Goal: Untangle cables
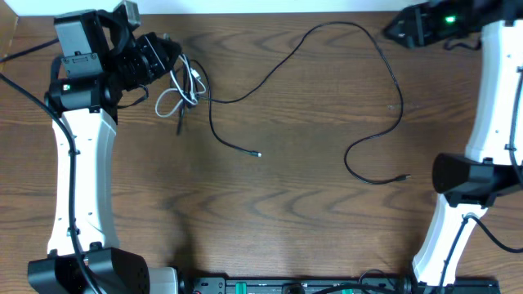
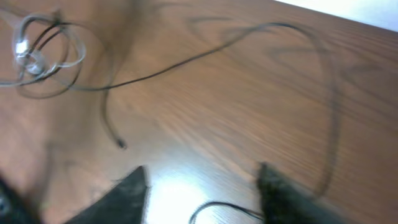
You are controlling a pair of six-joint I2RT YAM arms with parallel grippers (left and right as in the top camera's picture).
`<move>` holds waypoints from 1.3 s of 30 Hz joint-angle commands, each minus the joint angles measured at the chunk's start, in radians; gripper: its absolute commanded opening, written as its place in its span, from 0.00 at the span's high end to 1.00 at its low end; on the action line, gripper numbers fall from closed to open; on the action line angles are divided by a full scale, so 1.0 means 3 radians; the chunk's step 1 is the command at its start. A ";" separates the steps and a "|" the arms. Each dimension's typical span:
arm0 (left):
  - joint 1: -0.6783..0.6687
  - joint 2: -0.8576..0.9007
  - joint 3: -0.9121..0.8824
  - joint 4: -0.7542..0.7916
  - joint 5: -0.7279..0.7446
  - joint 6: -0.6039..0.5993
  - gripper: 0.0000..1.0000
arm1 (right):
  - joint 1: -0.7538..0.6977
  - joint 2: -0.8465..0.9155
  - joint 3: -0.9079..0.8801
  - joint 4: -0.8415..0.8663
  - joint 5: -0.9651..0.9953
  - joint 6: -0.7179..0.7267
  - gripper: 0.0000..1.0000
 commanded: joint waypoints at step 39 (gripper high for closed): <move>-0.0001 -0.0093 0.0042 0.0177 0.1170 -0.0483 0.93 | 0.1790 0.0120 -0.1865 0.1909 -0.0832 -0.1101 0.10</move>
